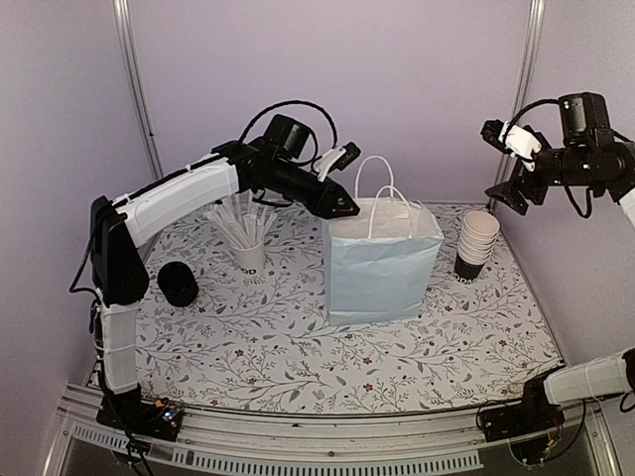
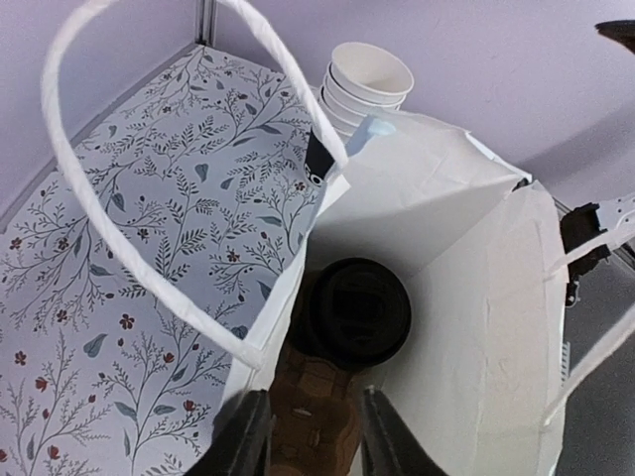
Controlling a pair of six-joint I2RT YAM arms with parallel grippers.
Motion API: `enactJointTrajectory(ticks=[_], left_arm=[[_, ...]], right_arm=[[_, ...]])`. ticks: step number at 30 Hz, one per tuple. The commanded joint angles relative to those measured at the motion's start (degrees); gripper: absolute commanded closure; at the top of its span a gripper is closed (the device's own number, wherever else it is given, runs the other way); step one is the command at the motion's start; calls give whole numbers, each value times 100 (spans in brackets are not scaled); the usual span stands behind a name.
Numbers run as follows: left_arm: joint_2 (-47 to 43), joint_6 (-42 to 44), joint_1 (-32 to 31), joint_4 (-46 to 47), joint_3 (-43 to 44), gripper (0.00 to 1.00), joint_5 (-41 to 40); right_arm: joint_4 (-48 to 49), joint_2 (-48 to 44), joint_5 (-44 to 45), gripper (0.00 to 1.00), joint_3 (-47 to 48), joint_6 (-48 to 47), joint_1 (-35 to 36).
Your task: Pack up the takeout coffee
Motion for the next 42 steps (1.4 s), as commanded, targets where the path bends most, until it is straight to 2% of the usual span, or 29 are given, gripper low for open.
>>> enactJointTrajectory(ticks=[1, 3, 9, 15, 17, 21, 29, 35, 42], left_arm=[[-52, 109, 105, -38, 92, 75, 199], [-77, 142, 108, -37, 77, 82, 212], [-293, 174, 99, -33, -41, 88, 224], [-1010, 226, 112, 112, -585, 99, 27], [-1372, 215, 113, 199, -934, 99, -242], [-2088, -71, 211, 330, -1769, 93, -1097], [-3302, -988, 588, 712, -3573, 91, -2510], [-3847, -1551, 1054, 1192, -4476, 88, -3100], [-4564, -2141, 1483, 1359, -5076, 90, -3250]], right_arm=[[274, -470, -850, 1, -966, 356, -672], [402, -704, -1027, 1, -1399, 435, -880], [587, -1061, -1464, 1, -2172, 607, -1253], [966, -1171, -2008, 1, -2933, 928, -1322], [1257, -1291, -2258, 1, -3328, 1140, -1324], [1915, -1482, -2641, 1, -4238, 1528, -1322], [3255, -1782, -2490, 1, -5576, 2078, -1361], [3441, -1775, -2429, 1, -5636, 2215, -1366], [3432, -1824, -2512, 1, -5664, 2112, -1366]])
